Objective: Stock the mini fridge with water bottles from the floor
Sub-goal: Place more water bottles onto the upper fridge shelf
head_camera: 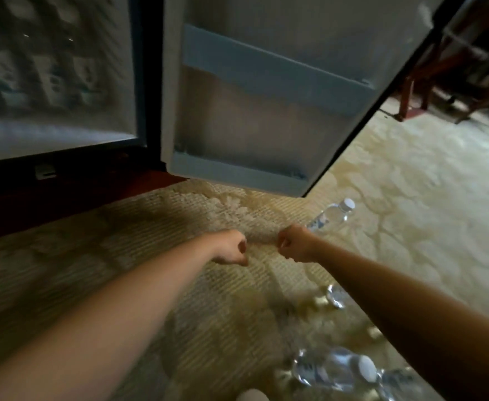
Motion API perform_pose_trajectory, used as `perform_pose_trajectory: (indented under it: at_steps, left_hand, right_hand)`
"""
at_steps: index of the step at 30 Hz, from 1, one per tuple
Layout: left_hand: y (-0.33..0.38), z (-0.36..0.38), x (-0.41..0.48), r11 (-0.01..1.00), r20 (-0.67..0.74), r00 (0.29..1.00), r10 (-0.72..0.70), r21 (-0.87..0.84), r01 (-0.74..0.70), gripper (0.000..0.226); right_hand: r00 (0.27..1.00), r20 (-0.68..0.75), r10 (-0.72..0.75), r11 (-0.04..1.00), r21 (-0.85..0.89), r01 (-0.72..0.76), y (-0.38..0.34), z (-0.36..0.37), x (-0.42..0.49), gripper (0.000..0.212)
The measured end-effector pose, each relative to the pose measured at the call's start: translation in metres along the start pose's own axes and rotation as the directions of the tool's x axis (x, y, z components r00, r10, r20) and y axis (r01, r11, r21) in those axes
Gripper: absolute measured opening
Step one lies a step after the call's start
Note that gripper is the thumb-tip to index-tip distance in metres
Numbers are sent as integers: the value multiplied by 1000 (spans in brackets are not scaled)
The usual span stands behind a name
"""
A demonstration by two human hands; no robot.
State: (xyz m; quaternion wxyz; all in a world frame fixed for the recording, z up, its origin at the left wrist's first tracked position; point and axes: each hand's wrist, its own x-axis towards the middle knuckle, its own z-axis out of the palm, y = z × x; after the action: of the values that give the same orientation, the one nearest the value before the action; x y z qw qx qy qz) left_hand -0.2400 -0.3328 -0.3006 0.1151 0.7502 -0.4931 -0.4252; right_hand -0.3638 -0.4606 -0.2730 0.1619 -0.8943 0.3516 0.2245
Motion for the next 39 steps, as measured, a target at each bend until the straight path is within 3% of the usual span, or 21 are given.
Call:
perform_pose_trajectory:
  at_steps: [4, 7, 10, 13, 16, 23, 29, 33, 39]
  left_hand:
    - [28, 24, 21, 997, 79, 994, 79, 14, -81, 40]
    - [47, 42, 39, 991, 121, 985, 124, 36, -129, 41]
    - [66, 55, 49, 986, 147, 976, 164, 19, -168, 44]
    - [79, 66, 51, 979, 154, 968, 200, -8, -202, 46]
    - [79, 74, 49, 976, 173, 961, 216, -10, -217, 46]
    - [59, 67, 52, 985, 141, 975, 170, -51, -164, 52]
    - [25, 35, 40, 992, 52, 996, 77, -103, -71, 76]
    - [-10, 9, 14, 995, 24, 999, 26, -96, -23, 90]
    - [-77, -35, -48, 970, -66, 998, -20, -245, 3, 70]
  right_hand:
    - [995, 48, 93, 975, -206, -81, 48, 2, -18, 30]
    - [987, -66, 144, 922, -353, -159, 84, 0, -33, 32]
    - [960, -112, 256, 842, -461, -278, 116, -1, -46, 47]
    - [909, -104, 404, 833, -370, -412, 142, 5, -55, 60]
    - [903, -62, 426, 875, -228, -428, 152, 14, -59, 55]
    - [971, -156, 181, 963, -173, -207, 119, 2, -39, 27]
    - [991, -116, -68, 993, -99, 57, 58, -15, -17, 31]
    - [968, -71, -241, 970, -51, 238, 0, -30, -5, 27]
    - [879, -143, -455, 865, 163, 474, -104, -46, 9, 14]
